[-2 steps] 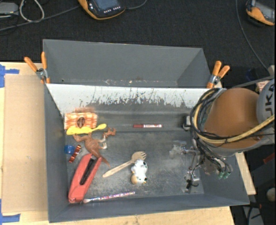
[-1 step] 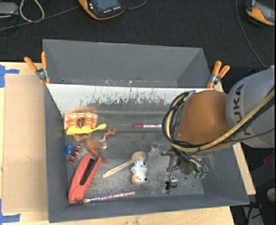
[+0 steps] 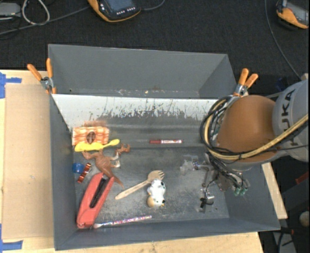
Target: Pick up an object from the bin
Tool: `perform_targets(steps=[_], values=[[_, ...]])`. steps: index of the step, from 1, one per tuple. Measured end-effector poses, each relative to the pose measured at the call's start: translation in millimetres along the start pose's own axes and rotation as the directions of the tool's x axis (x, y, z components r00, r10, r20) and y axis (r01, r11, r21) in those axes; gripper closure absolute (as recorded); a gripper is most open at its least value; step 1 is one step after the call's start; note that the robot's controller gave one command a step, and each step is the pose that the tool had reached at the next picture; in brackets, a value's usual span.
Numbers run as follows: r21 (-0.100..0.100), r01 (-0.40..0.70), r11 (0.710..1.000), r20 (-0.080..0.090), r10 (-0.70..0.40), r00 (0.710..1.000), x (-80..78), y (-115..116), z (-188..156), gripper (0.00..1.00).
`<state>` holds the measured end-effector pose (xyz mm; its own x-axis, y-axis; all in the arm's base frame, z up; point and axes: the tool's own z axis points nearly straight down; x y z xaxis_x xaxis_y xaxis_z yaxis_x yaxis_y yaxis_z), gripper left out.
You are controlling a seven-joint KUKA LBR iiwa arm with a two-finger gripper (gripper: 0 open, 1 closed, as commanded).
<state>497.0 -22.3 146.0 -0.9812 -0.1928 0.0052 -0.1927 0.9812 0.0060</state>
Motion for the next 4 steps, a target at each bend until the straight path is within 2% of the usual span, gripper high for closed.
perform_targets(steps=[1, 2, 3, 4], values=[[-0.005, 0.225, 0.974, -0.004, -0.225, 0.974, -4.2, 60.3, 21.7, 0.0], [0.003, 0.188, 0.982, -0.001, -0.188, 0.982, 10.3, 65.1, 42.9, 0.0], [-0.002, 0.132, 0.991, 0.005, -0.132, 0.991, 7.2, 91.7, 43.2, 0.0], [0.001, 0.29, 0.957, 0.0, -0.29, 0.957, 9.2, 86.5, 30.9, 0.0]])
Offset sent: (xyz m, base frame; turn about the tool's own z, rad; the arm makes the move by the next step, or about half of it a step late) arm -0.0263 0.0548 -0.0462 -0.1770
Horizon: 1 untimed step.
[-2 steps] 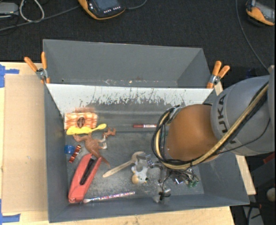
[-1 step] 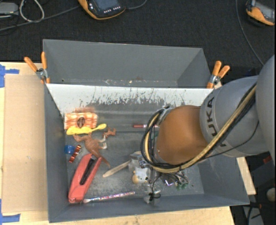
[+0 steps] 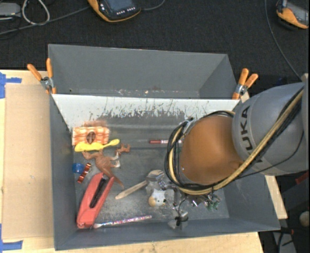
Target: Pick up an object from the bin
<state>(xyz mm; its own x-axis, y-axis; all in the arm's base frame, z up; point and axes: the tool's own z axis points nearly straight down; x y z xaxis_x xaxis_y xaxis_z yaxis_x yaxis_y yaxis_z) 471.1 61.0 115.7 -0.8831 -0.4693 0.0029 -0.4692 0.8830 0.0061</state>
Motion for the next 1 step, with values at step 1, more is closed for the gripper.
perform_targets(steps=[1], values=[[-0.003, -0.335, 0.942, 0.002, 0.335, 0.942, 1.1, -11.6, 0.6, 0.0]])
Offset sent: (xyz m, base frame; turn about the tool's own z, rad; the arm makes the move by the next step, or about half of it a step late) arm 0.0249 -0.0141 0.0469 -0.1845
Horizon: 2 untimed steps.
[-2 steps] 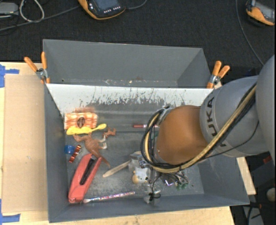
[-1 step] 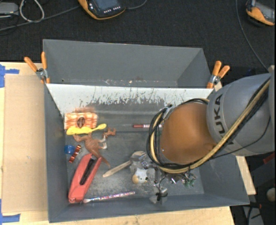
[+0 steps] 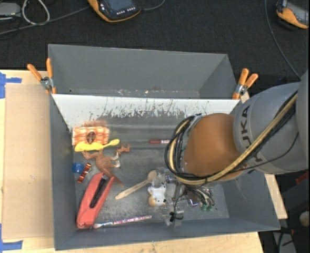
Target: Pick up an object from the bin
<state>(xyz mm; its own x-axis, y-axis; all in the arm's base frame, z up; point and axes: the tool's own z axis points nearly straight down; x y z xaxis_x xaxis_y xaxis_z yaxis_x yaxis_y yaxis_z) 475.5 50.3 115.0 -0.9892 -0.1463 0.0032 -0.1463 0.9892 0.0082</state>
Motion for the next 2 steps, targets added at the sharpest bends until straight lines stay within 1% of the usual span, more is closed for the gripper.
perform_targets(steps=[1, 2], values=[[0.001, 0.057, 0.998, -0.001, -0.057, 0.998, -8.9, -1.9, -18.5, 0.0], [0.0, 0.228, 0.974, 0.001, -0.228, 0.974, -30.9, -6.5, 4.2, 0.0]])
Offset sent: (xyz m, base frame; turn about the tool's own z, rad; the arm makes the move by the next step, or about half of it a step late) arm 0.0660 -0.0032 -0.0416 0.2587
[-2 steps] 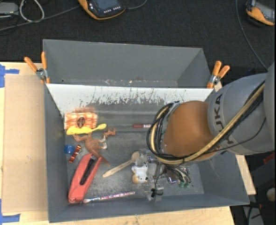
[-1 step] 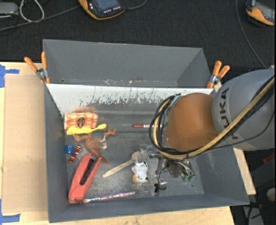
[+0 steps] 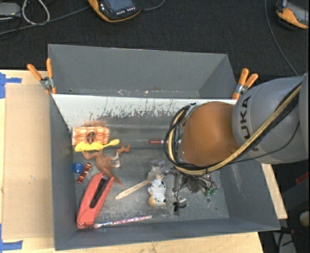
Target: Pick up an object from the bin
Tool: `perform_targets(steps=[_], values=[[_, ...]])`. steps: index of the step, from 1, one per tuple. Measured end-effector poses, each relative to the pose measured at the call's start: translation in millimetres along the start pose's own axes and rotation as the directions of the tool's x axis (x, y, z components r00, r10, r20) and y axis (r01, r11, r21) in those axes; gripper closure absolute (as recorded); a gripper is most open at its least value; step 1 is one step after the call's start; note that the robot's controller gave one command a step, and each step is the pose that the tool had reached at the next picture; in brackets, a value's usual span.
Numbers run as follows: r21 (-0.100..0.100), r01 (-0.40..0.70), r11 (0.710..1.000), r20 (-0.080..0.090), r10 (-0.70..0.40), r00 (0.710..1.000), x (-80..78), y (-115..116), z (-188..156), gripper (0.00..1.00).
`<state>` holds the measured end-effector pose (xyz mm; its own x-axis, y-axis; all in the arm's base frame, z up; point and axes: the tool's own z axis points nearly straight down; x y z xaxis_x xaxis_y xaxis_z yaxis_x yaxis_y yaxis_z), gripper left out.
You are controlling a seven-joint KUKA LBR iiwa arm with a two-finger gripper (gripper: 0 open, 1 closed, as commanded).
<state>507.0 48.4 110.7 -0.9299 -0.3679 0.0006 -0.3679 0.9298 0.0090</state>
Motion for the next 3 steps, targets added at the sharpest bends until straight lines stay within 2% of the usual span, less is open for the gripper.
perform_targets(steps=[1, 2, 3], values=[[0.0, -0.314, 0.949, -0.002, 0.314, 0.949, 6.6, 9.3, 11.1, 0.0], [0.0, 0.064, 0.998, 0.001, -0.064, 0.998, -12.7, -11.7, 31.0, 0.0], [-0.001, -0.116, 0.993, -0.002, 0.116, 0.993, 1.1, -22.5, 41.1, 0.0]])
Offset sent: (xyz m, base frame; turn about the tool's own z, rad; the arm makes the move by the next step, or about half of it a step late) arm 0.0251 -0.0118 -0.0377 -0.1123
